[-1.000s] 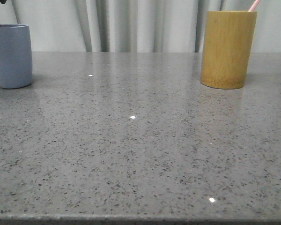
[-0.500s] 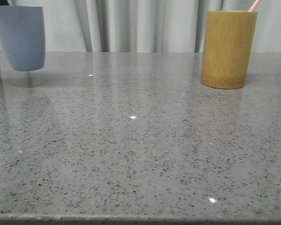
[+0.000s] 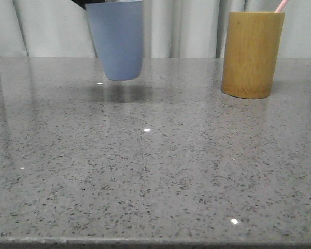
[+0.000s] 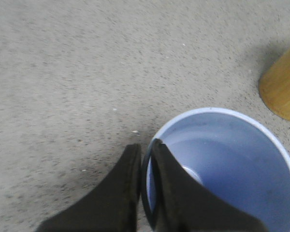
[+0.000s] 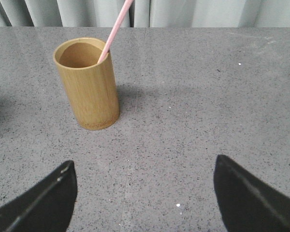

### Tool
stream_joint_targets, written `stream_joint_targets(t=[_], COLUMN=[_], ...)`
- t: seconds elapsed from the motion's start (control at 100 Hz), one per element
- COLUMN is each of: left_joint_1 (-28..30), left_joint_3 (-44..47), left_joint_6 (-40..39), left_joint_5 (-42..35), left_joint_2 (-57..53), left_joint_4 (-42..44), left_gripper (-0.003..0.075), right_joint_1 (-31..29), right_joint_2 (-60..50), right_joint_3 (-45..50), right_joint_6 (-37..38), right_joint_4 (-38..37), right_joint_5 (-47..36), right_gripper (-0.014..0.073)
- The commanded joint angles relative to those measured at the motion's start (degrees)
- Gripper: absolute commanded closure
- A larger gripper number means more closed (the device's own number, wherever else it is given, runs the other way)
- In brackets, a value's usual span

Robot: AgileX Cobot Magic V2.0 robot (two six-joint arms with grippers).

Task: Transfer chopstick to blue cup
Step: 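Lift the blue cup with the left gripper and carry it toward the table center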

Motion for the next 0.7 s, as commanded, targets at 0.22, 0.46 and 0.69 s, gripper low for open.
stream_joint_targets(t=[0.22, 0.46, 0.69], left_joint_1=[-2.95, -2.95, -2.95], left_joint_3=[-4.00, -4.00, -4.00], left_joint_6=[-0.26, -0.26, -0.26], left_joint_5=[-4.56, -4.64, -4.34], left_joint_2=[2.30, 2.52, 2.52], left_joint_4=[-2.21, -2.46, -2.46], left_gripper=[0.0739, 0.0739, 0.0724], right_joint_1=[-0.40, -0.40, -0.40], right_joint_2=[0.68, 0.68, 0.68], right_joint_3=[-1.99, -1.99, -1.99], right_joint_6=[-0.68, -0.68, -0.68], right_joint_4=[0.02, 0.02, 0.02], right_joint_5=[-3.81, -3.81, -3.81], right_gripper=[0.0011, 0.0011, 0.0011])
